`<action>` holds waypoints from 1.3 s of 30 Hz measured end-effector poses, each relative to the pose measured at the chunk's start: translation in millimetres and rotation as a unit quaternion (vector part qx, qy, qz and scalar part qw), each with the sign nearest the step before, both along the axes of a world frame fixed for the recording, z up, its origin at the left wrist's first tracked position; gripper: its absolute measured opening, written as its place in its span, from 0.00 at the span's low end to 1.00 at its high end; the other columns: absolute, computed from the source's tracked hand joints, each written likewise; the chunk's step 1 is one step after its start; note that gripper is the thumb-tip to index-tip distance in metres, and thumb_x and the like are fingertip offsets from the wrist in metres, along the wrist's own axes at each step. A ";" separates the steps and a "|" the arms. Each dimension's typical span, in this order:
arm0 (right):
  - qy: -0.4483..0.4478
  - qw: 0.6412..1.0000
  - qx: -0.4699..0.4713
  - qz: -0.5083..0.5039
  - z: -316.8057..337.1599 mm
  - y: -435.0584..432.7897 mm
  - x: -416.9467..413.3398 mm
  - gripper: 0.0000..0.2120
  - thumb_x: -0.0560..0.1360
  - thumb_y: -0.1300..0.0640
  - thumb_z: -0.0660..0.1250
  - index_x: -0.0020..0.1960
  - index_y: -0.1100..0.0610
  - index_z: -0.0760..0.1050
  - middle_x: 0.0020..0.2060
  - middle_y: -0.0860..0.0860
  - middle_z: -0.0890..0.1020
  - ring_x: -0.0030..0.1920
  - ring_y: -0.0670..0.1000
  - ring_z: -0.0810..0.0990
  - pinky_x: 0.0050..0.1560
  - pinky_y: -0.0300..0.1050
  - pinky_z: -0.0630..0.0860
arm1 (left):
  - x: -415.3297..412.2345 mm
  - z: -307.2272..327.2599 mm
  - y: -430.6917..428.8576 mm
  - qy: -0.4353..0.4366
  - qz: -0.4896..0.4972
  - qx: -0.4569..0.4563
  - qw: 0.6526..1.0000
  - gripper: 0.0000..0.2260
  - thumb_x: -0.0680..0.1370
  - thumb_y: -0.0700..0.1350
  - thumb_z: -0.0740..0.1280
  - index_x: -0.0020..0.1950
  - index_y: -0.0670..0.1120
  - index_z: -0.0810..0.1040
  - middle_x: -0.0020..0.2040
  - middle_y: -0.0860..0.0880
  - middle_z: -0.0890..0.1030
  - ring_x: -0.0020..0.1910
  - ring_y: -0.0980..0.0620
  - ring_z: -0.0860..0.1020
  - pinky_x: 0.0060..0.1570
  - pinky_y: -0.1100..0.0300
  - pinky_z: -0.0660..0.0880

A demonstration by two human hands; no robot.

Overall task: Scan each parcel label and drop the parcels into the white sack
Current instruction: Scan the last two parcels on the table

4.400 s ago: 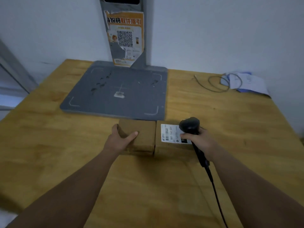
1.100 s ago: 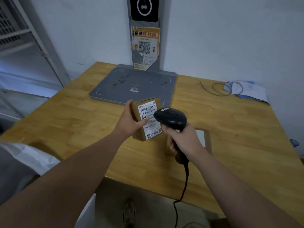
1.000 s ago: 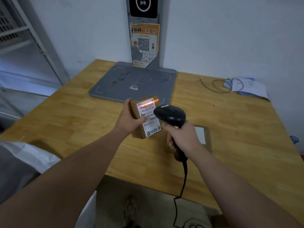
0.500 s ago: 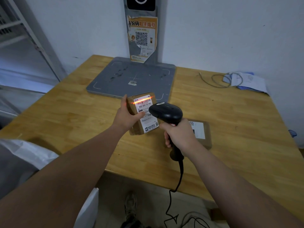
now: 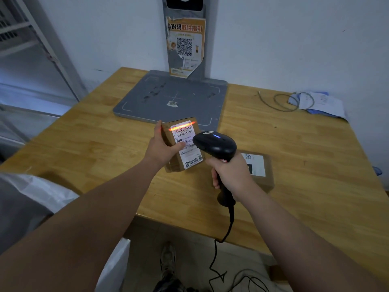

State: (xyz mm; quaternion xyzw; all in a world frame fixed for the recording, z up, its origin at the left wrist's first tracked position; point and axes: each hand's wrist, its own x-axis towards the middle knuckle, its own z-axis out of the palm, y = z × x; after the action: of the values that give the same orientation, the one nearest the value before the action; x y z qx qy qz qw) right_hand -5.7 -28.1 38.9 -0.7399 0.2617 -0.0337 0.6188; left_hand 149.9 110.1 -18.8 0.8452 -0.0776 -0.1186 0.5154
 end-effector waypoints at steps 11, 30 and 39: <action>-0.013 0.999 0.040 0.011 -7.4 5.6 -6.1 0.13 0.74 0.58 0.69 0.33 0.60 0.75 0.22 0.53 0.75 0.23 0.51 0.73 0.29 0.42 0.72 | -12.8 -1.7 10.6 -0.002 0.006 -0.052 0.999 0.46 0.69 0.52 0.77 0.77 0.54 0.50 0.65 0.50 0.76 0.62 0.50 0.76 0.60 0.49 0.76; -0.004 0.981 0.083 0.178 -57.9 225.8 0.4 0.15 0.74 0.62 0.71 0.31 0.61 0.72 0.21 0.54 0.73 0.23 0.51 0.71 0.29 0.42 0.71 | -90.7 -15.8 274.3 0.026 0.168 -0.130 0.977 0.44 0.67 0.48 0.79 0.73 0.54 0.53 0.69 0.44 0.69 0.65 0.49 0.73 0.65 0.50 0.73; 0.097 0.965 0.042 0.240 -125.8 358.0 -17.3 0.13 0.73 0.58 0.71 0.56 0.56 0.74 0.23 0.48 0.77 0.24 0.48 0.76 0.28 0.42 0.72 | -143.0 -53.0 445.4 0.122 0.100 0.254 0.954 0.41 0.68 0.55 0.77 0.72 0.60 0.55 0.66 0.46 0.62 0.62 0.45 0.71 0.58 0.49 0.76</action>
State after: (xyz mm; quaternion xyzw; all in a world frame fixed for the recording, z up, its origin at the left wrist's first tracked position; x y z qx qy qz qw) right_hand -23.0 329.8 -86.9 -0.7541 0.1366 0.1983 0.6111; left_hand 6.9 555.5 -71.8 0.9307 0.1035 -0.1839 0.2988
